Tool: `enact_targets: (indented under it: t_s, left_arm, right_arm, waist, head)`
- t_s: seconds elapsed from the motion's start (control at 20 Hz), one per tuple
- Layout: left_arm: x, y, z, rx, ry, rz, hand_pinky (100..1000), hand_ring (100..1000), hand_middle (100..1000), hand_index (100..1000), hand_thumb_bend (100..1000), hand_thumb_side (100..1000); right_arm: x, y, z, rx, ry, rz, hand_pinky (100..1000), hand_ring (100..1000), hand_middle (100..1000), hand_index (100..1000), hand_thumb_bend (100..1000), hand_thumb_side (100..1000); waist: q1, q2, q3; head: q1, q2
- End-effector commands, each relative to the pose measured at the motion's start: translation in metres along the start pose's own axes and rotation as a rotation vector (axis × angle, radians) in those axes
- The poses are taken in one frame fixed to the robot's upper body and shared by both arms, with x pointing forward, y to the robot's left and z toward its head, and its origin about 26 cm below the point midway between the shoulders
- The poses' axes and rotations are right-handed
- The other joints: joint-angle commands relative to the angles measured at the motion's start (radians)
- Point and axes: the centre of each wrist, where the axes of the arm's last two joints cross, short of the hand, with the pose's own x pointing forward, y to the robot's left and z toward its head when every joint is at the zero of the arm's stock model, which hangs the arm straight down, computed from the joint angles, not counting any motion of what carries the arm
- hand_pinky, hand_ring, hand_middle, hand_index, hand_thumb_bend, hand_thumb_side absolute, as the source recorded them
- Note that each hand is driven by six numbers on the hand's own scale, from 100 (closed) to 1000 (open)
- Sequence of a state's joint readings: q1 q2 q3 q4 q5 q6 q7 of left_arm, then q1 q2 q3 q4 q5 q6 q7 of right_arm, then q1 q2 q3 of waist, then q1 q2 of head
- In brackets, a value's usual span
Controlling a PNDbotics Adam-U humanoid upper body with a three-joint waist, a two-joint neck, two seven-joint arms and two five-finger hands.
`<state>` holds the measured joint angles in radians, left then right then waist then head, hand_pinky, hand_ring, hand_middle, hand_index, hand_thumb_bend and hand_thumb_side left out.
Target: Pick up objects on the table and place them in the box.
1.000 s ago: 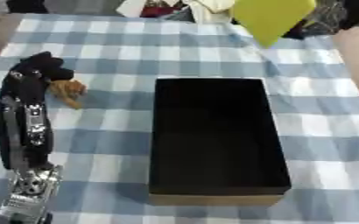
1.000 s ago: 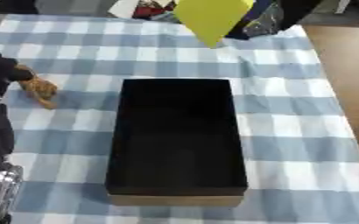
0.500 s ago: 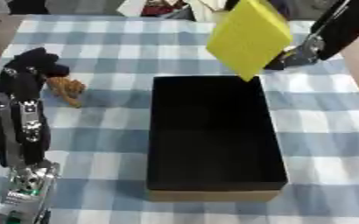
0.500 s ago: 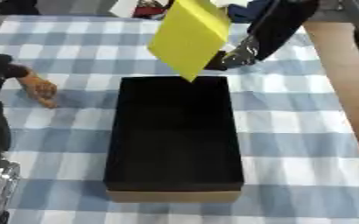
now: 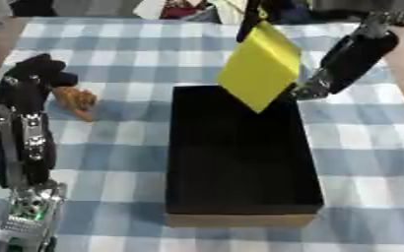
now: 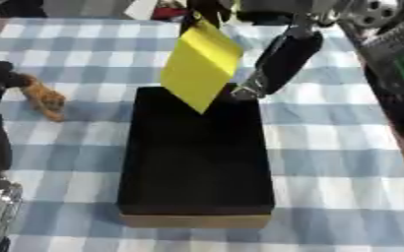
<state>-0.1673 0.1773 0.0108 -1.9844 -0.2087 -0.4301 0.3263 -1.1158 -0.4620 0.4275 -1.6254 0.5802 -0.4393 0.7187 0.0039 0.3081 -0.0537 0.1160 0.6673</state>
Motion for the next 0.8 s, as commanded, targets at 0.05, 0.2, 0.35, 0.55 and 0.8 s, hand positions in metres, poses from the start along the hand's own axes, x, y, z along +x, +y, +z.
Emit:
enact_targets:
  t_s: [0.05, 0.2, 0.35, 0.55, 0.8]
  left_arm:
    - [0.004, 0.002, -0.005, -0.008, -0.025, -0.001, 600, 582, 604, 759, 180, 812]
    - [0.004, 0.002, -0.006, -0.009, -0.027, 0.0, 600, 582, 604, 759, 179, 812]
    - [0.004, 0.002, -0.006, -0.01, -0.026, 0.001, 600, 583, 605, 759, 179, 813]
    - [0.004, 0.001, -0.006, -0.011, -0.026, 0.002, 600, 583, 605, 759, 179, 813]
    - [0.004, 0.002, -0.006, -0.01, -0.027, 0.001, 600, 583, 605, 759, 179, 812]
  right_arm:
    - [0.002, 0.004, -0.004, 0.158, -0.083, 0.15, 583, 624, 517, 449, 100, 332]
    - [0.002, 0.021, -0.01, 0.201, -0.106, 0.142, 585, 636, 524, 458, 100, 329]
    - [0.002, 0.029, -0.014, 0.237, -0.123, 0.149, 591, 650, 542, 479, 100, 316]
    - [0.003, 0.04, -0.02, 0.291, -0.159, 0.148, 599, 664, 562, 507, 100, 299]
    - [0.003, 0.044, -0.022, 0.328, -0.19, 0.157, 626, 699, 633, 606, 122, 436]
  waist:
    - [0.002, -0.016, 0.003]
    - [0.002, -0.013, 0.004]
    - [0.003, -0.012, 0.005]
    - [0.003, -0.01, 0.006]
    - [0.003, -0.011, 0.005]
  head:
    - [-0.002, -0.003]
    - [-0.003, -0.004]
    - [-0.004, -0.005]
    - [-0.007, -0.007]
    - [-0.007, 0.0]
